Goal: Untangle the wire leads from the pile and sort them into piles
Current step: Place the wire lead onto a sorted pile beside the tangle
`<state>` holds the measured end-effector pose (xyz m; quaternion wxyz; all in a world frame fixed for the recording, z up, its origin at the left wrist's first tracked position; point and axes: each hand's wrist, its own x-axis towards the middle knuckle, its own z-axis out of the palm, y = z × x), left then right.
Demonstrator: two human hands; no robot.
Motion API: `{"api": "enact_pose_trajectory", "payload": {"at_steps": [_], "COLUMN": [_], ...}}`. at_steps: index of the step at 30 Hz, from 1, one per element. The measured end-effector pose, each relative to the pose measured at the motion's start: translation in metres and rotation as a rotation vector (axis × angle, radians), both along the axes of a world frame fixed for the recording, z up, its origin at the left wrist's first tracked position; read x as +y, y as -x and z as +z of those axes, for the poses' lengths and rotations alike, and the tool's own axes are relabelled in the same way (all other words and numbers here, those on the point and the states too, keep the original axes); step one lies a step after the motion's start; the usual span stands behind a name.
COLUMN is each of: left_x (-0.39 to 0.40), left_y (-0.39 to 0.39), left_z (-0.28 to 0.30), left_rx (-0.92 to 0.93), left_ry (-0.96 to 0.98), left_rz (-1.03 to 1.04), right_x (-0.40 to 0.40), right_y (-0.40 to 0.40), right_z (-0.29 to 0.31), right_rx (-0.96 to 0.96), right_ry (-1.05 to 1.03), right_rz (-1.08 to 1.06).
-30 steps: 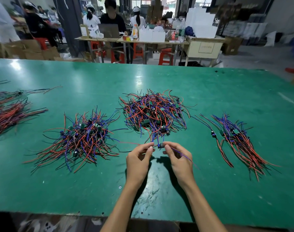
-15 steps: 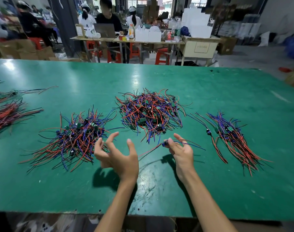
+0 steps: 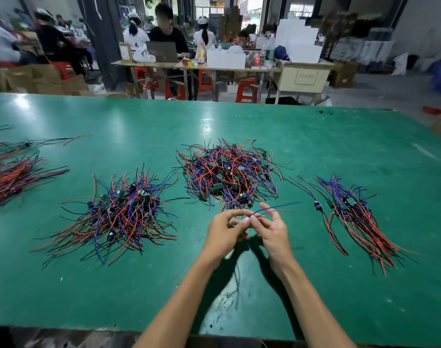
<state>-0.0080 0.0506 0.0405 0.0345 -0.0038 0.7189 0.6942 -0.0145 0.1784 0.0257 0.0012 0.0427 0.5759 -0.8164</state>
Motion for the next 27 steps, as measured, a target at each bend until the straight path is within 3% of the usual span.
{"api": "enact_pose_trajectory", "payload": {"at_steps": [8,14,22,27], "left_x": [0.003,0.006,0.006,0.003], "left_y": [-0.006,-0.008,-0.009,-0.011], "left_z": [-0.017,-0.027,-0.03,-0.029], "left_rx": [-0.071,0.028,0.075,0.072], "left_ry": [-0.095,-0.041,0.032,0.037], "left_rz": [0.152,0.156,0.116,0.088], "right_x": [-0.007,-0.01,-0.018,-0.021], "right_y": [0.004,0.002,0.008,0.021], "right_z": [-0.022,-0.025,-0.022,-0.008], "right_rx": [0.182,0.182,0.04,-0.069], "right_ry": [-0.562,-0.499,-0.541,-0.419], "right_rz": [-0.032,0.008,-0.145,-0.248]}}
